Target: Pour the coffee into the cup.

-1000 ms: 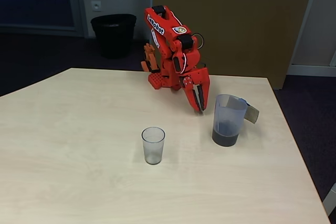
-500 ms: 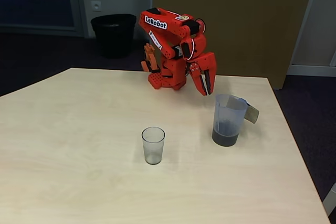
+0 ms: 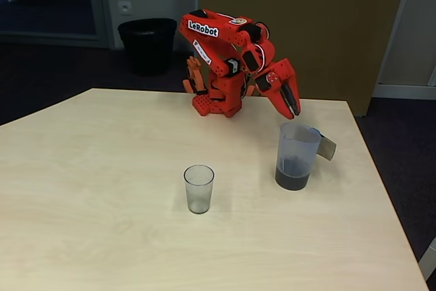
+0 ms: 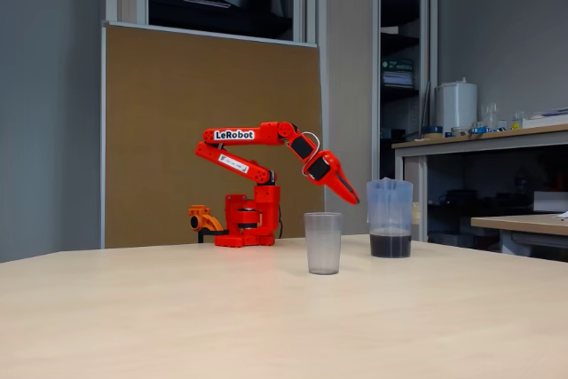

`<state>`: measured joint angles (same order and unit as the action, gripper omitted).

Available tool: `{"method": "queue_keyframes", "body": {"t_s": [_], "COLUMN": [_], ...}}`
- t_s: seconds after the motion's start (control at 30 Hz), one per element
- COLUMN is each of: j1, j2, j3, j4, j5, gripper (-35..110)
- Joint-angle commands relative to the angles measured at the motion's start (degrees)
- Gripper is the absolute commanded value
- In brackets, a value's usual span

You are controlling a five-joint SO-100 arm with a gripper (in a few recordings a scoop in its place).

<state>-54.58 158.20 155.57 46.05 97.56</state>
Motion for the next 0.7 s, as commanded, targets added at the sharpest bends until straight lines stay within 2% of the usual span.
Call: {"method": "queue_keyframes", "body": {"t_s": [0.0,0.4,0.67], "j1": [-1.2,-1.2,-1.1], "j2": [0.1,-0.5,-4.5], "j3": [0.9,5.2,5.6], "j4": [-4.7,-13.5,-19.4], "j5": [3.0,14.2,14.9], "gripper": [10,23,24]}}
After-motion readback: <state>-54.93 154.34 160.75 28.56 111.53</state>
